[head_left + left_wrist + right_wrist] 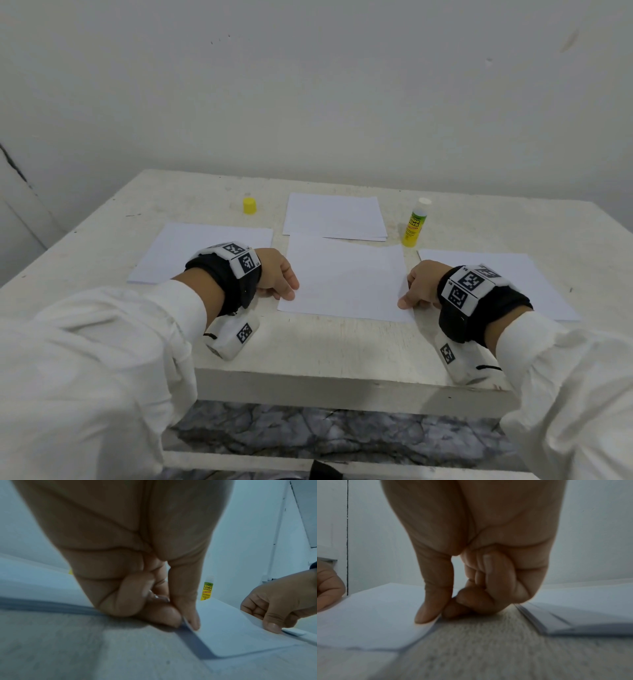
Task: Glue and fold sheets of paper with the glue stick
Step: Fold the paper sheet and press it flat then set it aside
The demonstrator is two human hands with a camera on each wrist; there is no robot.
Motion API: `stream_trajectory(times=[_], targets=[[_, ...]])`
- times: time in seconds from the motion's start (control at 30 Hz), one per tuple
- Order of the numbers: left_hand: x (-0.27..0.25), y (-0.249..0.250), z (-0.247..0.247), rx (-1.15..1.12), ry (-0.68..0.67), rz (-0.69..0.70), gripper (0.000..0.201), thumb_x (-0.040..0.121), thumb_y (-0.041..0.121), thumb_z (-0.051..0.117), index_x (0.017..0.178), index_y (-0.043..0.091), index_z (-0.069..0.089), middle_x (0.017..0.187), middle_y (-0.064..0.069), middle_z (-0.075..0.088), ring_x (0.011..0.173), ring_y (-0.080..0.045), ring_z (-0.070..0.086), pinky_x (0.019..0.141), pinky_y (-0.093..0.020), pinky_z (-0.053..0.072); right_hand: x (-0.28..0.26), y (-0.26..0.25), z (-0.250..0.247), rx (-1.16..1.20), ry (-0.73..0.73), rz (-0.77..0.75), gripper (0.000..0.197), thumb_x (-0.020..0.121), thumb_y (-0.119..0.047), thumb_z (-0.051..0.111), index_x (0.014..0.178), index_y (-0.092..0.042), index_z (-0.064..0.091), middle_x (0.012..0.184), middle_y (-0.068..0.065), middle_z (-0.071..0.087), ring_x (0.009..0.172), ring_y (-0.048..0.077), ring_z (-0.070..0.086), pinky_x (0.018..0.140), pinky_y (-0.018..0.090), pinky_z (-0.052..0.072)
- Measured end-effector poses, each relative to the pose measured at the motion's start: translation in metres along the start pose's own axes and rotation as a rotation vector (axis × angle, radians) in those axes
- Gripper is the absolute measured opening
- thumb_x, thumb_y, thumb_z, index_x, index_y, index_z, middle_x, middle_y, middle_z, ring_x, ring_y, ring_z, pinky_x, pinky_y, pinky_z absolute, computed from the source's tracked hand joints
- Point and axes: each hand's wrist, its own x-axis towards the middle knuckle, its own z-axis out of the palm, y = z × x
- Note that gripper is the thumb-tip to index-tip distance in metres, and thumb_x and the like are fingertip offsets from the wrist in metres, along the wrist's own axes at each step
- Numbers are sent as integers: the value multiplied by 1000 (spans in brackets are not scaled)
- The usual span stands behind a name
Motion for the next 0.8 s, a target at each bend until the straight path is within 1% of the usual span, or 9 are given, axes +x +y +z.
stream_trajectory(times=[0.07, 0.2, 0.3, 0.43, 0.53, 0.6, 0.67, 0.7, 0.8], targets=[[-1, 0, 1, 3, -3, 0, 15, 79, 7, 76, 81, 16, 64, 55, 3, 59, 32, 1, 48, 38, -10, 37, 0, 0, 0, 13, -4, 0, 27, 80, -24, 75, 88, -6, 56, 82, 7, 57, 58, 15, 43, 52, 21, 36], [-1, 0, 1, 17, -17, -7, 16, 79, 9, 76, 88, 14, 65, 60, 0, 60, 32, 0, 48, 40, -10, 38, 1, 0, 1, 19, -4, 9, 27, 79, -24, 76, 84, -6, 55, 74, 4, 55, 61, 16, 47, 52, 21, 36], [2, -1, 1, 23, -19, -15, 16, 77, 11, 78, 81, 18, 65, 54, 4, 61, 33, -1, 46, 41, -11, 38, 1, -1, 1, 17, -6, 5, 29, 79, -24, 76, 90, -5, 57, 86, 8, 59, 73, 22, 50, 53, 23, 36], [3, -2, 0, 28, -24, -21, 16, 76, 12, 79, 79, 20, 65, 49, 7, 60, 36, -4, 46, 42, -12, 38, 2, -1, 1, 17, 1, 16, 28, 79, -24, 75, 78, -8, 53, 73, 4, 55, 61, 17, 47, 52, 22, 37], [3, -1, 2, 42, -22, -20, 17, 76, 12, 80, 79, 20, 65, 54, 5, 61, 35, -4, 46, 42, -12, 39, 3, 0, 2, 29, 1, 8, 28, 78, -23, 76, 90, -5, 58, 86, 9, 60, 77, 24, 52, 54, 23, 37], [4, -1, 3, 67, -3, -14, 17, 75, 13, 80, 78, 21, 65, 59, 3, 61, 37, -2, 48, 42, -11, 40, 4, -1, 2, 31, 8, 5, 31, 78, -23, 77, 93, -5, 58, 87, 9, 60, 81, 24, 51, 55, 24, 38], [4, 3, 5, 120, 21, -14, 17, 76, 16, 79, 82, 21, 65, 67, 4, 60, 49, -3, 54, 46, -12, 42, 3, -2, 2, 2, 13, 4, 32, 78, -25, 77, 94, -6, 58, 89, 9, 60, 83, 24, 53, 62, 27, 44], [3, 5, 5, 195, 30, -13, 19, 77, 19, 79, 91, 20, 65, 75, 5, 59, 61, -6, 56, 53, -14, 44, 3, -3, 2, -22, 23, 3, 34, 78, -26, 77, 98, -6, 58, 96, 9, 62, 88, 24, 55, 70, 28, 47], [0, 13, 5, 526, 53, -14, 54, 79, 36, 75, 126, 24, 52, 115, -1, 53, 99, -18, 52, 78, -25, 40, 1, -6, 3, -78, 76, 32, 71, 76, -28, 78, 132, -6, 41, 129, 10, 54, 117, 26, 53, 97, 34, 44]])
